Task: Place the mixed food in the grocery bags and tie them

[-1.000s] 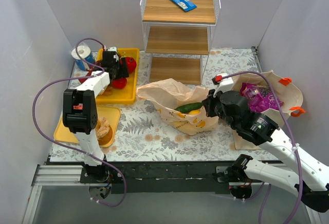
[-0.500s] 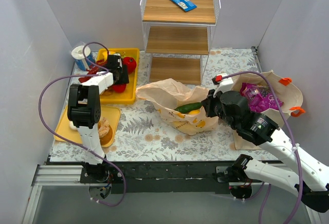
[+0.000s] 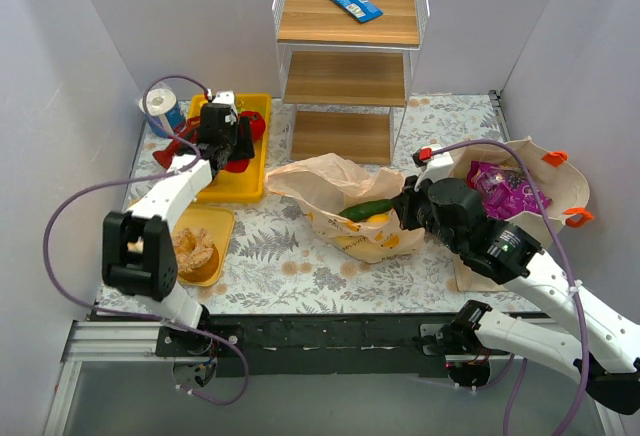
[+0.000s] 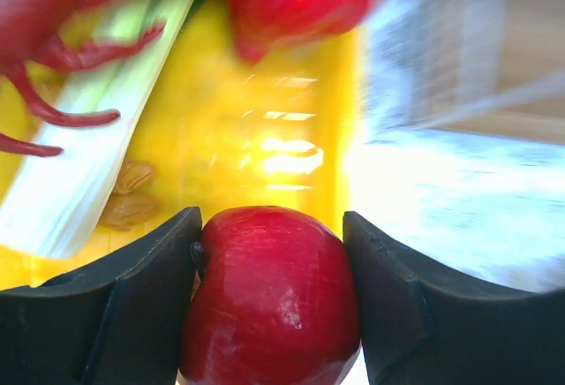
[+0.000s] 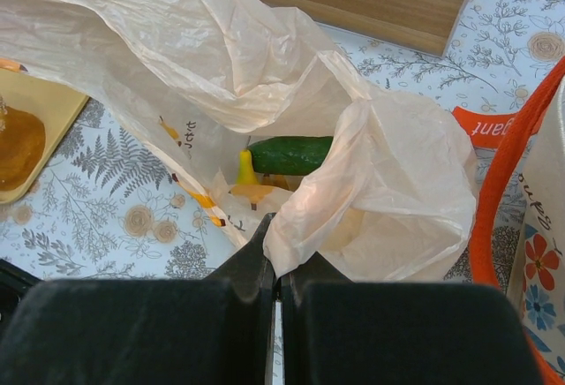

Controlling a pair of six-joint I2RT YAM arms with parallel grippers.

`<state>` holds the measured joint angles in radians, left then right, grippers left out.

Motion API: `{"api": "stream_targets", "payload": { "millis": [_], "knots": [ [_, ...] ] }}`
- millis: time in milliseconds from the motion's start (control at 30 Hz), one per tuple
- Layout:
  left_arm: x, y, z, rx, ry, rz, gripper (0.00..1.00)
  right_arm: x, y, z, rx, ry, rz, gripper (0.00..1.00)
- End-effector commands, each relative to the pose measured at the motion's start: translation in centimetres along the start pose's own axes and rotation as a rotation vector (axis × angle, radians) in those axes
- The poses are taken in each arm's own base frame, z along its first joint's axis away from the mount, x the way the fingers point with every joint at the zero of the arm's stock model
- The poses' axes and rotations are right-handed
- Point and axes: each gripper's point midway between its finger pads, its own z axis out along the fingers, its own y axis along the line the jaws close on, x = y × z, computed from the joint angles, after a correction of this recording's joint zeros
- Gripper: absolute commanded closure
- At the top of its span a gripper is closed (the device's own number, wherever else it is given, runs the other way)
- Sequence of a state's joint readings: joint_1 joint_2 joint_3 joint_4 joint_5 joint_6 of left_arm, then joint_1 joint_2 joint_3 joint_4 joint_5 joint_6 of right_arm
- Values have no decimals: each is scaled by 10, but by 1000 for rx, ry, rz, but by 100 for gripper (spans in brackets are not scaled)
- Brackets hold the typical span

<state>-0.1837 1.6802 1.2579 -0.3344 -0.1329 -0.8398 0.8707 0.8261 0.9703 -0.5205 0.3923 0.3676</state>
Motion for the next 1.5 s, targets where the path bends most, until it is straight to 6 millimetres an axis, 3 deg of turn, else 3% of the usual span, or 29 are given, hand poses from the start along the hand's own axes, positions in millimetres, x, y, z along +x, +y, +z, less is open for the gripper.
{"api": "stream_targets", "payload": {
  "millis": [0, 67, 100, 167, 200, 267, 300, 367, 400, 467, 500, 600, 733, 900, 1033, 1200, 1467],
  "knots": [
    [-58, -27, -96, 114, -274, -14, 85, -20, 4, -6, -21, -61, 26, 99],
    [-65, -37, -128, 175, -349, -27, 86, -21, 5, -8, -23, -62, 24, 99],
    [-75, -48, -162, 238, -424, -23, 87, -23, 5, -9, -25, -65, 24, 99],
    [-83, -64, -198, 329, -504, -15, 87, -25, 6, -10, -30, -73, 27, 99],
    [-85, -87, -230, 440, -550, 7, 87, -24, 6, -10, -33, -72, 26, 99],
    [-85, -115, -259, 571, -579, 32, 87, -24, 8, -10, -41, -76, 29, 99],
    [-78, -142, -280, 683, -577, 61, 87, -25, 8, -10, -43, -77, 31, 99],
    [-68, -172, -297, 784, -558, 83, 88, -23, 9, -9, -47, -74, 34, 99],
    [-54, -200, -317, 878, -540, 118, 89, -23, 9, -10, -48, -72, 39, 99],
    [-34, -231, -319, 915, -515, 163, 89, -23, 10, -10, -57, -72, 42, 99],
    [-12, -255, -335, 992, -487, 205, 89, -24, 11, -11, -59, -74, 47, 99],
    [23, -287, -316, 994, -407, 232, 88, -23, 10, -15, -65, -75, 55, 99],
    [61, -304, -294, 1040, -300, 238, 88, -22, 8, -21, -65, -78, 66, 99],
    [69, -315, -256, 948, -287, 242, 88, -17, 6, -25, -69, -78, 82, 99],
    [60, -315, -232, 870, -305, 222, 90, -15, 6, -27, -76, -73, 87, 99],
    [35, -313, -220, 872, -353, 147, 91, -13, 3, -29, -67, -72, 89, 99],
    [23, -327, -212, 929, -342, 97, 91, -7, 3, -26, -63, -56, 90, 99]
  ]
}}
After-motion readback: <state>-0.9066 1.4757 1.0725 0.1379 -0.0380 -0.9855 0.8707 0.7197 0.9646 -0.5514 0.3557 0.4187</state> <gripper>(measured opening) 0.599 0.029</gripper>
